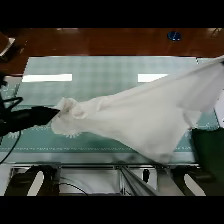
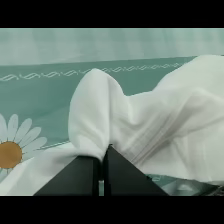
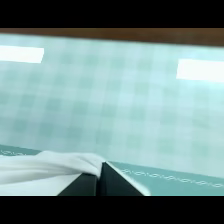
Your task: Fold the shirts.
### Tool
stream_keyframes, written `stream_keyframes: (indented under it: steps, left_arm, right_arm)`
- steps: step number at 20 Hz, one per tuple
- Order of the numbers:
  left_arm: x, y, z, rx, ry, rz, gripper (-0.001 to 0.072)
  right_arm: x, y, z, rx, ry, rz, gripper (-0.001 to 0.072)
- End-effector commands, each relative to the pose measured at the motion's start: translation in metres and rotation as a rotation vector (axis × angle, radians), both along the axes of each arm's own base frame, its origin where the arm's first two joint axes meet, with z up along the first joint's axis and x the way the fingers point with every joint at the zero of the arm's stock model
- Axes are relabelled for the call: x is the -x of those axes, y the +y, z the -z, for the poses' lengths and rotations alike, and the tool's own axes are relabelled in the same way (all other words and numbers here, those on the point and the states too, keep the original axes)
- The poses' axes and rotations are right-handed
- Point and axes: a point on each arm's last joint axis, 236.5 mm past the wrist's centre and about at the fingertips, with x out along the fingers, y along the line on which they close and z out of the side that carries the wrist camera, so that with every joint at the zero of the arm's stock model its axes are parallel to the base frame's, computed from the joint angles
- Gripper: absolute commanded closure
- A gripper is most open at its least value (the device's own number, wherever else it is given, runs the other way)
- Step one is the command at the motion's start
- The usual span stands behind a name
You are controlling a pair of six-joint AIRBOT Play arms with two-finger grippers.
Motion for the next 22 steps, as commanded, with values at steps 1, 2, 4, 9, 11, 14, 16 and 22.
stream_keyframes:
  steps: [1, 2, 4, 9, 11, 14, 16, 22]
  left_arm:
    - [-0.028, 0.008, 0.065, 0.058, 0.076, -0.148, 0.069]
    - [-0.041, 0.013, 0.076, 0.05, 0.085, -0.181, 0.069]
    - [-0.064, 0.022, 0.1, 0.054, 0.12, -0.257, 0.069]
    - [-0.098, 0.029, 0.149, 0.033, 0.253, -0.278, 0.0689]
    - [-0.101, 0.023, 0.158, 0.043, 0.316, -0.244, 0.0654]
    - [-0.107, 0.026, 0.147, 0.011, 0.328, -0.168, 0.0198]
    - [-0.111, 0.054, 0.126, -0.069, 0.311, -0.129, 0.0198]
    - [-0.061, 0.129, 0.098, -0.073, 0.444, -0.163, 0.02]
  right_arm:
    - [-0.076, 0.017, 0.079, -0.077, 0.131, -0.012, 0.0688]
    - [-0.099, 0.026, 0.093, -0.108, 0.152, -0.028, 0.0688]
    - [-0.146, 0.045, 0.121, -0.184, 0.209, -0.061, 0.0688]
    - [-0.226, 0.076, 0.184, -0.335, 0.33, -0.082, 0.0688]
    - [-0.24, 0.086, 0.205, -0.399, 0.364, -0.076, 0.0628]
    - [-0.238, 0.088, 0.221, -0.423, 0.414, -0.076, 0.0297]
    - [-0.226, 0.066, 0.212, -0.423, 0.447, -0.065, 0.0299]
    - [-0.135, -0.084, 0.182, -0.205, 0.529, 0.14, 0.0304]
